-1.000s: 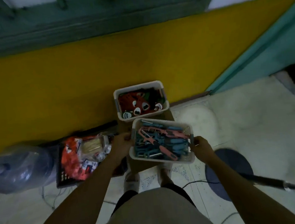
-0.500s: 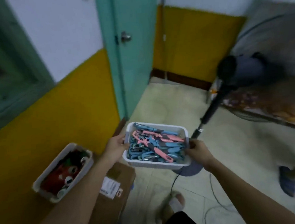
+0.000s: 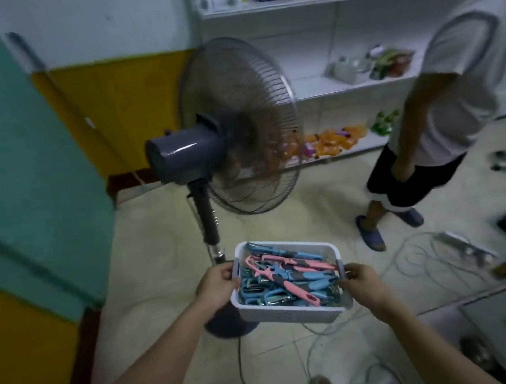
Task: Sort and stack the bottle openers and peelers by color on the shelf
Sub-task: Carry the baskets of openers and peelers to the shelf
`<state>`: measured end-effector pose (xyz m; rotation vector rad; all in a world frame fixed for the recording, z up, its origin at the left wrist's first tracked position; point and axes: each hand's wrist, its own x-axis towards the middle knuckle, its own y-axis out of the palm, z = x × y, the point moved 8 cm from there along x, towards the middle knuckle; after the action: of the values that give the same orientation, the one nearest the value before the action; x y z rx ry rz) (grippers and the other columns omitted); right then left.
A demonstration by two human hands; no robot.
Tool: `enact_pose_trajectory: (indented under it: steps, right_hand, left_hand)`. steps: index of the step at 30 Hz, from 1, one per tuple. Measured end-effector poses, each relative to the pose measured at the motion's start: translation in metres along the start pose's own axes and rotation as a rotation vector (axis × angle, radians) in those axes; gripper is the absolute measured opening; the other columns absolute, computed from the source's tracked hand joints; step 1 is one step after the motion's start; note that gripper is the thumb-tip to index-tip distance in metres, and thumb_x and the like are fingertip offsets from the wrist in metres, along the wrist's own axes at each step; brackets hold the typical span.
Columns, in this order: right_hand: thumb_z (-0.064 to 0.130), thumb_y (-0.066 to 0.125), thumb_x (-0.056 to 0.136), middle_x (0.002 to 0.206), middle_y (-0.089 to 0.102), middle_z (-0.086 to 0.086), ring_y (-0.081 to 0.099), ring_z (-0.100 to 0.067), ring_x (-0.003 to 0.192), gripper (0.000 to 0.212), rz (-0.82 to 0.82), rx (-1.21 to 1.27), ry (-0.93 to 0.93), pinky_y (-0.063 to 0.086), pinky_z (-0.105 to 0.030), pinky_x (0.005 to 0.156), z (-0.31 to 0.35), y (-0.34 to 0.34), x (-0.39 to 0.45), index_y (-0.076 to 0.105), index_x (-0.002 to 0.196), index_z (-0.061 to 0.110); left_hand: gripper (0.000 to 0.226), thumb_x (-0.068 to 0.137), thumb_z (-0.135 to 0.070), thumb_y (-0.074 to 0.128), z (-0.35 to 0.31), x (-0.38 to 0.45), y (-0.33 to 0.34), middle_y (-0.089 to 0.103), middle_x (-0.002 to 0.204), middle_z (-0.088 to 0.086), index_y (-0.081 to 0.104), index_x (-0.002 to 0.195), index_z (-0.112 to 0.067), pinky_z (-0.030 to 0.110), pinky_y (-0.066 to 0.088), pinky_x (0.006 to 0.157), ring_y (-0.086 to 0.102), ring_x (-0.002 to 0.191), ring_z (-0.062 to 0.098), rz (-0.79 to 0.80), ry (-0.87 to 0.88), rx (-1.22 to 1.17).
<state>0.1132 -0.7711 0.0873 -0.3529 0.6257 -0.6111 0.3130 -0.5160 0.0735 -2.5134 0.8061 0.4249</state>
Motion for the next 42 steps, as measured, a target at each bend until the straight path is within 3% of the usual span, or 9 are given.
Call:
enact_pose_trajectory:
  steps: [5,9,15,21,25,28,33,40,42]
  right_hand:
    - [-0.001,0.063,0.085,0.086,0.071,-0.011,0.066,-0.024,0.078,0.014,-0.125,0.053,0.084,0.056,-0.043,0.077,-0.038,-0.093,0.068,0.069,0.098,-0.001]
    - [0.005,0.063,0.089,0.093,0.068,-0.006,0.066,-0.021,0.087,0.014,-0.178,0.094,0.113,0.055,-0.038,0.081,-0.040,-0.157,0.101,0.063,0.100,0.015]
    - [0.006,0.062,0.091,0.095,0.070,-0.003,0.069,-0.017,0.088,0.018,-0.255,0.214,0.132,0.056,-0.028,0.069,-0.041,-0.225,0.149,0.065,0.103,0.018]
    - [0.003,0.059,0.090,0.096,0.069,-0.006,0.068,-0.019,0.086,0.021,-0.447,0.239,0.297,0.058,-0.032,0.072,-0.067,-0.292,0.196,0.066,0.108,0.012]
    - [0.000,0.058,0.089,0.096,0.071,-0.005,0.069,-0.020,0.087,0.023,-0.592,0.310,0.327,0.059,-0.042,0.082,-0.090,-0.355,0.208,0.067,0.102,0.018]
    - [-0.001,0.057,0.088,0.097,0.071,-0.005,0.069,-0.020,0.088,0.028,-0.679,0.358,0.344,0.059,-0.042,0.084,-0.103,-0.394,0.216,0.068,0.103,0.019]
    - [0.003,0.059,0.090,0.096,0.073,-0.005,0.071,-0.016,0.085,0.021,-0.775,0.455,0.333,0.060,-0.038,0.078,-0.134,-0.454,0.250,0.071,0.100,0.017]
    - [0.014,0.059,0.091,0.093,0.074,-0.003,0.072,-0.020,0.086,0.014,-0.796,0.526,0.314,0.060,-0.047,0.081,-0.166,-0.566,0.340,0.070,0.097,0.021]
    - [0.011,0.061,0.089,0.097,0.074,-0.005,0.072,-0.020,0.087,0.019,-0.830,0.566,0.306,0.060,-0.045,0.081,-0.161,-0.603,0.360,0.070,0.104,0.019]
  left_hand:
    - [0.036,0.088,0.011,0.059,-0.076,0.072,0.098,0.073,0.100,0.013,0.067,0.113,-0.014,0.042,0.058,0.086,0.070,0.094,0.029,0.096,0.020,0.036]
    - [0.037,0.088,0.011,0.060,-0.127,0.120,0.154,0.073,0.104,0.013,0.065,0.120,-0.005,0.045,0.057,0.088,0.070,0.096,0.028,0.150,0.052,0.035]
    - [0.037,0.095,0.007,0.052,-0.193,0.171,0.223,0.070,0.089,-0.006,0.065,0.102,-0.027,0.019,0.053,0.057,0.068,0.077,0.010,0.126,0.075,-0.151]
    - [0.038,0.096,-0.005,0.050,-0.249,0.234,0.314,0.066,0.078,0.006,0.060,0.066,-0.027,0.046,0.057,0.073,0.069,0.085,0.036,0.073,-0.018,-0.173]
    - [0.024,0.095,-0.002,0.055,-0.298,0.268,0.393,0.065,0.080,-0.003,0.074,0.102,-0.015,0.030,0.050,0.069,0.063,0.077,0.022,0.204,0.039,-0.152]
    - [0.037,0.092,0.005,0.054,-0.336,0.286,0.438,0.067,0.099,0.003,0.066,0.125,-0.007,0.021,0.048,0.059,0.060,0.076,0.014,0.281,0.082,-0.083]
    - [0.043,0.088,0.011,0.055,-0.404,0.325,0.515,0.067,0.113,0.006,0.063,0.127,-0.006,0.031,0.050,0.079,0.063,0.098,0.022,0.434,0.159,0.038]
    - [0.042,0.087,0.012,0.061,-0.497,0.387,0.637,0.065,0.110,0.010,0.061,0.127,-0.003,0.018,0.052,0.062,0.064,0.082,0.017,0.500,0.224,0.040]
    - [0.046,0.086,0.015,0.060,-0.525,0.409,0.663,0.066,0.109,0.014,0.059,0.129,0.001,0.023,0.054,0.069,0.064,0.085,0.019,0.501,0.232,0.060]
